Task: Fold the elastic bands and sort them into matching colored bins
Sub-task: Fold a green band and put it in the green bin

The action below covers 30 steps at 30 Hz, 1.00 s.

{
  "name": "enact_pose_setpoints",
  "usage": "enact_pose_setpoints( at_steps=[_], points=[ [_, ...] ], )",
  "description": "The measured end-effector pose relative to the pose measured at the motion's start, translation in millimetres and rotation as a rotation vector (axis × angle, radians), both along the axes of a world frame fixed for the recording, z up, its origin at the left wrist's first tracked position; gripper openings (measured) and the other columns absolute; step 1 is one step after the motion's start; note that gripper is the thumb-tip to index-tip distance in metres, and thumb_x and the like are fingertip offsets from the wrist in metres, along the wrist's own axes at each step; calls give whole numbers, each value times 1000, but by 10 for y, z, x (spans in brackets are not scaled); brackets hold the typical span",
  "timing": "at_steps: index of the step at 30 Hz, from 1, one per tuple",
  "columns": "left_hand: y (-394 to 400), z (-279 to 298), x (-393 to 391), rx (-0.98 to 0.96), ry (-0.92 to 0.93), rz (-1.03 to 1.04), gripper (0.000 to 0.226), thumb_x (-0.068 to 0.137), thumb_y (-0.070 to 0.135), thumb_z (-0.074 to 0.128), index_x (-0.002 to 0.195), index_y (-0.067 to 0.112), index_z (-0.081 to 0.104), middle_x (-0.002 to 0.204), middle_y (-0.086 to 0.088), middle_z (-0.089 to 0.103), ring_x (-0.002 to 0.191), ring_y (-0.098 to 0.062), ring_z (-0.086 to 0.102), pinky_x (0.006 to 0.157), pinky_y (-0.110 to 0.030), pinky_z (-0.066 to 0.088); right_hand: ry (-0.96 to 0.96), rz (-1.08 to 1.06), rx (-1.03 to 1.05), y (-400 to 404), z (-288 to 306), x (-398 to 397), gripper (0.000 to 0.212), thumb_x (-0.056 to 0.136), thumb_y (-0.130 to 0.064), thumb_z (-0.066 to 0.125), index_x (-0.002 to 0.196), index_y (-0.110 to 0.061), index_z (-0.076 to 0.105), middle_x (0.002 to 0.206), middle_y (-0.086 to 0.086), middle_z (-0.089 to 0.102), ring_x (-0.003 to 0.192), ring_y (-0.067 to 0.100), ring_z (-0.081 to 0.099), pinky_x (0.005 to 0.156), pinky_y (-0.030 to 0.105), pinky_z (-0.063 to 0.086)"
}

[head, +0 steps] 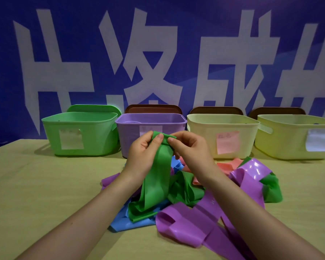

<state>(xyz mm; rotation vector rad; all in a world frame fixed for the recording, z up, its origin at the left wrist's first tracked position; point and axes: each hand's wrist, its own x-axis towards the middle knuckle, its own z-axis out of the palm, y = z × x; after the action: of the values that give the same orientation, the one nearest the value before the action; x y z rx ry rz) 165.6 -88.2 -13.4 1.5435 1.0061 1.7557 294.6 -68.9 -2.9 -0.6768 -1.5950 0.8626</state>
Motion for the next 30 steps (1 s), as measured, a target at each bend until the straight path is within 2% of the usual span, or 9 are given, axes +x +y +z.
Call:
enact_pose_setpoints(
  at_steps=[3,7,10,12,15,19,24,28,30],
  points=[
    [7,4,-2,-9,-3,-2,17,97,12,51,89,7,66,72,1,70,67,-9,65,62,-20,51,39,26,-24,-29,13,-3,16,90,-3,61,78,-12,67,49,-8,58,45,2,50,51,15,43],
    [9,8,-10,-55,-14,4,21,97,18,50,96,9,69,81,-4,74,76,-11,69,67,-18,52,51,58,-50,-51,12,-4,10,88,-9,66,82,-16,70,58,-3,61,47,4,51,51,15,43],
    [-27,7,34,-134,-106,-57,23,97,20,50,94,8,69,76,-10,73,67,-16,70,60,-21,53,69,40,-67,-30,-12,-13,14,87,-8,67,81,-19,71,68,-1,69,58,8,59,62,29,52],
    [-16,-1,42,-164,-153,-48,22,94,24,55,93,8,70,83,-15,73,75,-21,71,68,-28,56,92,26,-65,-23,-13,-9,16,88,-5,65,80,-18,71,68,-3,70,60,5,61,62,25,51],
    [1,-4,47,-161,-121,-26,23,92,27,59,98,9,70,93,-14,74,88,-24,70,82,-34,53,125,0,-63,-37,16,3,14,89,-2,63,81,-12,69,61,-6,65,52,0,56,55,17,48],
    [10,-28,67,-116,-46,3,16,93,21,58,97,9,69,87,-7,74,77,-13,69,68,-22,54,186,-33,-103,-33,46,11,15,89,-1,62,79,-11,67,62,-2,64,49,3,54,52,17,48],
    [0,-61,80,-29,111,85,15,96,20,54,93,17,68,84,0,73,77,-6,68,69,-18,51,256,13,-183,-13,39,6,12,89,-3,62,81,-8,67,56,-5,62,45,3,52,50,17,47],
    [9,-54,78,-37,90,88,20,99,18,49,94,15,68,89,-5,73,83,-12,68,75,-26,52,257,16,-166,-15,38,8,13,89,-2,62,82,-10,68,58,-6,63,46,1,52,50,16,47],
    [-2,-46,82,-67,25,68,22,99,16,47,93,14,68,87,-5,73,81,-13,68,74,-24,53,245,2,-133,-13,26,2,13,88,-2,63,84,-13,69,63,-3,65,47,2,52,50,17,46]
  ],
)
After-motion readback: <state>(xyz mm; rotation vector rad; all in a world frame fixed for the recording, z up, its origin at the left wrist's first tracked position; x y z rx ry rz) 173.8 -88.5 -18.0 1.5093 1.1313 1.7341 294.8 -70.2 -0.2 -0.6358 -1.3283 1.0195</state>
